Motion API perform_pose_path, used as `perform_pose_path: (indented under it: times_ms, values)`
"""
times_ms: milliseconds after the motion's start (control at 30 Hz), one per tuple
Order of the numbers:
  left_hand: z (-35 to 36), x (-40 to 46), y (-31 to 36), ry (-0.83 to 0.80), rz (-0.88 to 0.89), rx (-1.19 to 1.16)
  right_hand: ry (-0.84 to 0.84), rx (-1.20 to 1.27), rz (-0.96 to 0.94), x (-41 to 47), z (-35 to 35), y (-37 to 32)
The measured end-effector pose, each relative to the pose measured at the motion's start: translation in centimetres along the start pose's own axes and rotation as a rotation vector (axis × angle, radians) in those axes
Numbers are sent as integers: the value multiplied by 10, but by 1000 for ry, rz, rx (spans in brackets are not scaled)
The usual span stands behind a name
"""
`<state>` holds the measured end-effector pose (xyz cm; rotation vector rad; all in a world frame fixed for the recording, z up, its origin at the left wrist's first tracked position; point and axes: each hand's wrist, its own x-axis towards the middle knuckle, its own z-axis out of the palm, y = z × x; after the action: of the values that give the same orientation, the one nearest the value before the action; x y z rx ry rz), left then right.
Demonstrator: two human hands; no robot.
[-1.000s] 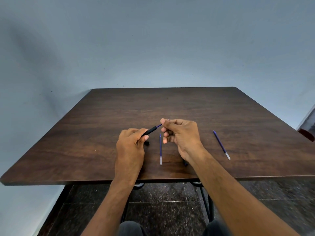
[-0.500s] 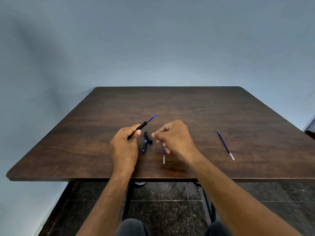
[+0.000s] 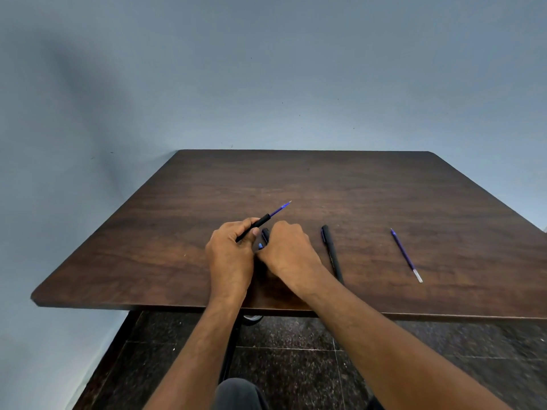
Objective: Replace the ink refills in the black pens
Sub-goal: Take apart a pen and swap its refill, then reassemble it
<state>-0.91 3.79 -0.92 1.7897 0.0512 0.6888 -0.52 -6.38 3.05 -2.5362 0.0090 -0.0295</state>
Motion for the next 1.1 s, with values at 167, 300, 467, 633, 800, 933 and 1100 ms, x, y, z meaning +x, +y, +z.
perform_pose_path:
  times_ms: [167, 300, 467, 633, 800, 933, 1100]
  values:
    - [1, 0, -1, 11, 30, 0, -131, 318, 144, 0, -15, 5]
    - [1, 0, -1, 11, 32, 17, -186, 693, 188, -2, -29, 17]
    - [0, -2, 1, 1, 24, 19, -132, 962, 181, -4, -43, 34]
    - [1, -3, 3, 3, 74, 106, 1, 1187, 171, -2, -57, 51]
    - [1, -3, 4, -5, 76, 122, 227, 1382, 99, 2, -67, 60]
    - [1, -3, 6, -13, 81, 132, 198, 1410, 43, 4, -66, 56]
    - [1, -4, 7, -10, 96, 146, 157, 1367, 37, 7, -61, 53]
